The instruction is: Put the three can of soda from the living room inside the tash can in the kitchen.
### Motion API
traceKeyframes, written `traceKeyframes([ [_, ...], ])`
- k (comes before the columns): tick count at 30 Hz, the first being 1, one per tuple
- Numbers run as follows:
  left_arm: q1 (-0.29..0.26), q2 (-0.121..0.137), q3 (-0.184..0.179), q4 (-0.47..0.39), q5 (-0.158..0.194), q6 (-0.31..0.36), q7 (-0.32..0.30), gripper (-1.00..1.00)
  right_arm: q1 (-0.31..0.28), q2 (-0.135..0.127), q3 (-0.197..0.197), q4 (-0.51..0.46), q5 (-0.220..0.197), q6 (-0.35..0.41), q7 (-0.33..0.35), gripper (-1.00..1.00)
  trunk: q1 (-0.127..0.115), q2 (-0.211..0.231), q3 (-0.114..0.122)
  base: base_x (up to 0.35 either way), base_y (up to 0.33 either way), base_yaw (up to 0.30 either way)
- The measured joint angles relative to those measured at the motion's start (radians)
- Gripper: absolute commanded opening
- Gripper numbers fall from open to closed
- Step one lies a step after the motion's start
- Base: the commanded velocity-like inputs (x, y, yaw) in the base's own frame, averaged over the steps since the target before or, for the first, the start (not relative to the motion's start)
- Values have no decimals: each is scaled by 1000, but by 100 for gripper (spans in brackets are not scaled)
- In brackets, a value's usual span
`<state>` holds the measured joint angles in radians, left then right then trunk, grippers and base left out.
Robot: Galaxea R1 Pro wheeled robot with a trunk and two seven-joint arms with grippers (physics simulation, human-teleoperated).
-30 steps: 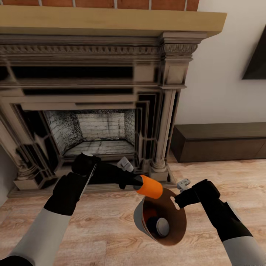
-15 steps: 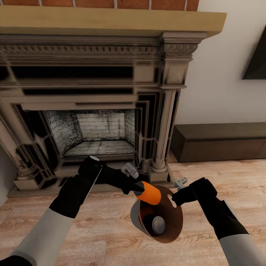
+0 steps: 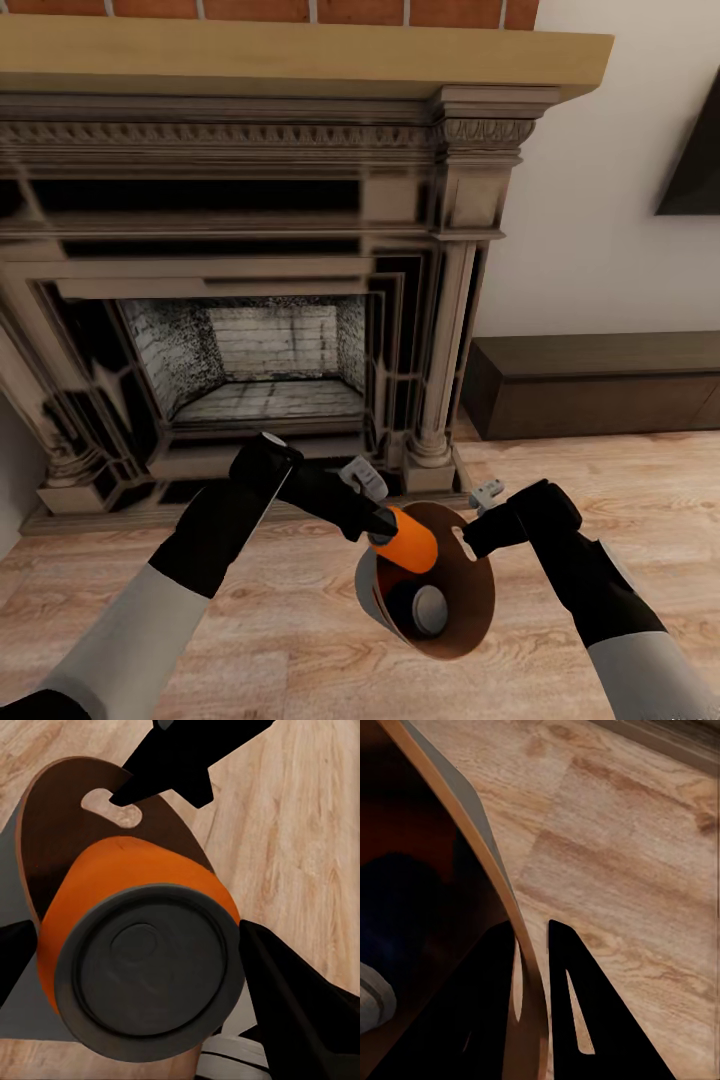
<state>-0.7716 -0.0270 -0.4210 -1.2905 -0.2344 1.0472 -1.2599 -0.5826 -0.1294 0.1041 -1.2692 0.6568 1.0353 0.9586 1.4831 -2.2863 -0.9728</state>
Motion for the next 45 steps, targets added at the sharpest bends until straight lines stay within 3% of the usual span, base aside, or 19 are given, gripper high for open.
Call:
traceKeyframes([
  [4,0,-5,-30,17,-12,0,17,-100,-5,12,6,0,24,-5,0,-100,0,0,0,0,0,0],
  [8,0,-10,-70,27,-12,0,26,-100,-6,23,8,1,13,9,2,-100,0,0,0,0,0,0],
  [11,0,-17,-87,34,-11,0,38,-100,-6,24,8,3,37,0,0,-100,0,0,0,0,0,0],
  [18,1,-38,-133,42,-12,0,72,-100,-6,26,8,5,37,3,0,-100,0,0,0,0,0,0],
  [30,3,-44,-169,43,-12,0,111,-100,-8,36,8,7,35,5,0,-100,0,0,0,0,0,0],
  [34,3,-45,-201,45,-13,0,128,-100,-8,43,8,7,41,2,-1,-100,0,0,0,0,0,0],
  [45,3,-53,-214,102,-5,0,156,-100,-8,45,8,7,54,-3,-2,-100,0,0,0,0,0,0],
])
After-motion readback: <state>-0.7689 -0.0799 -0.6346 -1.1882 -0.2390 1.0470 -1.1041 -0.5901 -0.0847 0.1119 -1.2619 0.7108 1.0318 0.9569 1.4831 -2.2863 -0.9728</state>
